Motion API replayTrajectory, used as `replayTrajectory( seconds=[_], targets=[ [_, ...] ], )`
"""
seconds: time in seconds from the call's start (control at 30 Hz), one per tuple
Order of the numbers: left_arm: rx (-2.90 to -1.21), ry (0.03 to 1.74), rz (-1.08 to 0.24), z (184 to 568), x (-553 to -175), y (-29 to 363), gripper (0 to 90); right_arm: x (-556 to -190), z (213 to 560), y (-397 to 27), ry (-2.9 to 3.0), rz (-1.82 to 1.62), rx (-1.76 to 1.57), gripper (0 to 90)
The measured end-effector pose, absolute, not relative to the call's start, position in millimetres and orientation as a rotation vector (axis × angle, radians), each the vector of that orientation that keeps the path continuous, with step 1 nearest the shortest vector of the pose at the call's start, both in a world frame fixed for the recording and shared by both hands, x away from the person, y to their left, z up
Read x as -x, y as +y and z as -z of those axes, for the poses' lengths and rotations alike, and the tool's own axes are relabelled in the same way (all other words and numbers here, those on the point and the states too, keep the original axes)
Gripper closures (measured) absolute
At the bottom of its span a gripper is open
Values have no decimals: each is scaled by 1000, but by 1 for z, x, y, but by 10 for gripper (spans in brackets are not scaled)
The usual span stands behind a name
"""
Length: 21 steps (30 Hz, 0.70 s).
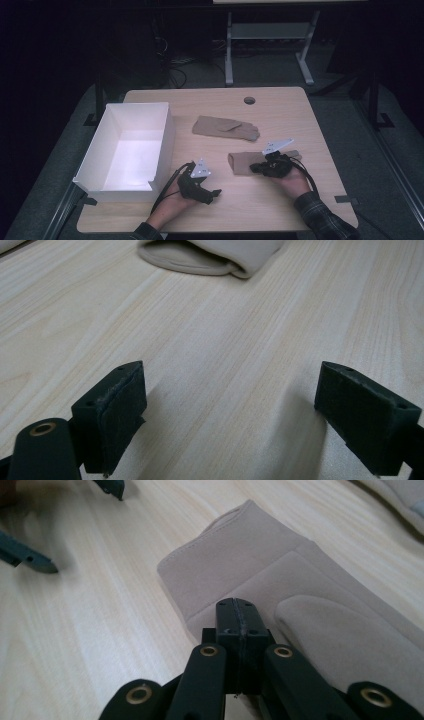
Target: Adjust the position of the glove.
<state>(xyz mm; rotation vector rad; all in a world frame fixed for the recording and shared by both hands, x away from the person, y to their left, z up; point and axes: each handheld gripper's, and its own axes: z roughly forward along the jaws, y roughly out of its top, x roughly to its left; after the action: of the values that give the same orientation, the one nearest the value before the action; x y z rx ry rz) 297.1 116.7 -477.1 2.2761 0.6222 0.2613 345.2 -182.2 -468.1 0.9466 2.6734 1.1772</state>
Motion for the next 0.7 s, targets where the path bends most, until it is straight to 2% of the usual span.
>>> replayTrajectory(
  seconds=[0.7],
  targets=[
    [-2272,628,-266,477,-297,117,126,-311,464,-213,2719,-1140,-960,899]
  ],
)
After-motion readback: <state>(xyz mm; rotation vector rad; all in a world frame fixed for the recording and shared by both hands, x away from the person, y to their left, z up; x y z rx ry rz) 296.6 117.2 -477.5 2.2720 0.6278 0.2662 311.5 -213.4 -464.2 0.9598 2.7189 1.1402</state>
